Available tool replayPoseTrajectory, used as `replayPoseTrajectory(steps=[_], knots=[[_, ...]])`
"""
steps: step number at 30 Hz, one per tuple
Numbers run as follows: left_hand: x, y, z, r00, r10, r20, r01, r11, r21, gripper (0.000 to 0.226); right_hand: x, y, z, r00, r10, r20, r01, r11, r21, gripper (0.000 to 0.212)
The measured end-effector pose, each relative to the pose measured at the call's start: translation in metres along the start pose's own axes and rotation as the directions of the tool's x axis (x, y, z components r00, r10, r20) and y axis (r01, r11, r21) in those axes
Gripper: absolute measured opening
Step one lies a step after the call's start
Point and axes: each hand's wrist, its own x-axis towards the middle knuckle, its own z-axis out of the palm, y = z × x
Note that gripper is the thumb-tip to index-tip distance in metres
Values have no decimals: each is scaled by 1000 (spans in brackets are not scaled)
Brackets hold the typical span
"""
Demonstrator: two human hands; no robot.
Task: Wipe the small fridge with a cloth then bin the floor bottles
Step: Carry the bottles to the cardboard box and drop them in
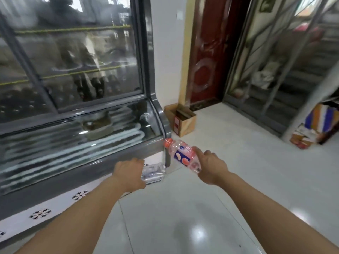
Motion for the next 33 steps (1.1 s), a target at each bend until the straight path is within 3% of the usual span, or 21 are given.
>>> replayPoseTrajectory(steps=[8, 19, 25, 33], knots=[[107, 90, -43, 987, 141, -74, -138, 990, 42, 54, 32, 123, -27, 985, 161, -66, -158, 986, 53, 82], [276, 224, -90, 992, -2, -128, -14, 992, -126, 47, 142, 312, -83, 990, 133, -54, -135, 990, -29, 81], [361, 264, -112, 989, -8, -147, -4, 997, -78, 56, 213, 372, -98, 992, 114, -50, -115, 993, -1, 82], [540, 306, -138, 990, -3, -142, -6, 998, -60, 56, 353, 463, -118, 990, 138, -40, -138, 990, -12, 81]])
